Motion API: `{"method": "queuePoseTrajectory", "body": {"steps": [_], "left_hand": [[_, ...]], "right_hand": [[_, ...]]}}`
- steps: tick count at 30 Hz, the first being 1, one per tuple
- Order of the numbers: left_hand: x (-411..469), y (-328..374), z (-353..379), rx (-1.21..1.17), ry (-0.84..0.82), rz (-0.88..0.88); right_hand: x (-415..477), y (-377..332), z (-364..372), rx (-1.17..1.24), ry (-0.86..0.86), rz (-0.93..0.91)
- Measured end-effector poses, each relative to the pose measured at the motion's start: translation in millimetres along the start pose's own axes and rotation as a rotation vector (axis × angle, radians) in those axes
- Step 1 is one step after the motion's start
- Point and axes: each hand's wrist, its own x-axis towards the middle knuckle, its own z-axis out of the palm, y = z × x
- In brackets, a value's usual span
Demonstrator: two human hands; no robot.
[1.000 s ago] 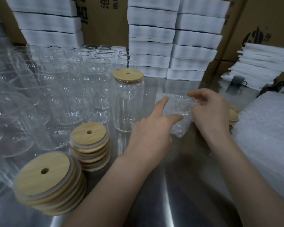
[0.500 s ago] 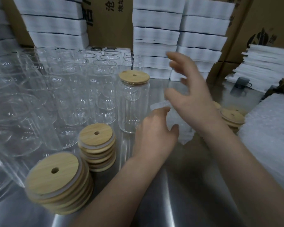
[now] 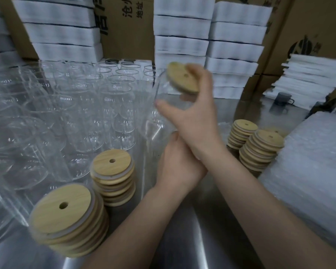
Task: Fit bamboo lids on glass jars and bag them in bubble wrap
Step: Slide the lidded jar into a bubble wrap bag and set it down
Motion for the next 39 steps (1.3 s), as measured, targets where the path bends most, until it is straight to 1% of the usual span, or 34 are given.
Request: {"method": "queuePoseTrajectory", "body": {"steps": [2,4,5,7,9,12,15,17,21,24,28,31,33,35,37,39], "left_hand": [[-1,5,-1,-0.031,0.037,-0.037],[0,0,3,-0.123,0.058,-0.096],[0,-2,5,-0.154,0.089,-0.097],[-1,-5,4,-0.219,0.155,-0.071],[3,-6,2,-0.288,0.211,-0.056],[8,-8,-1,-0.397,0.177,-0.162],[13,-12,-3,-0.532,0.161,-0.23],[14,-13,-4,-0.583,0.159,-0.227],[12,-12,-6,-0.608,0.111,-0.199],[12,-11,-11,-0.61,0.088,-0.172],[13,-11,-16,-0.541,0.057,-0.146],[15,-12,-20,-0.496,0.036,-0.128],[16,-13,-21,-0.485,0.021,-0.115],[16,-14,-21,-0.46,0.018,-0.1],[14,-15,-20,-0.417,0.026,-0.079],[13,-14,-19,-0.377,0.029,-0.06]], "right_hand": [[-2,-5,-19,0.266,0.136,0.088],[-3,-5,-37,0.501,0.197,0.234],[-4,-3,-44,0.591,0.214,0.282],[-7,3,-53,0.675,0.232,0.326],[-7,7,-56,0.678,0.231,0.333],[-6,8,-56,0.621,0.235,0.297],[-8,10,-58,0.465,0.252,0.181],[-9,13,-59,0.374,0.266,0.099],[-9,19,-62,0.264,0.291,0.004],[-9,22,-64,0.204,0.278,-0.067],[-10,22,-67,0.146,0.259,-0.138],[-5,20,-71,0.234,0.263,-0.08],[-3,17,-74,0.34,0.286,0.025],[-1,17,-76,0.43,0.26,0.141],[0,17,-76,0.438,0.216,0.21],[0,17,-75,0.407,0.199,0.228]]}}
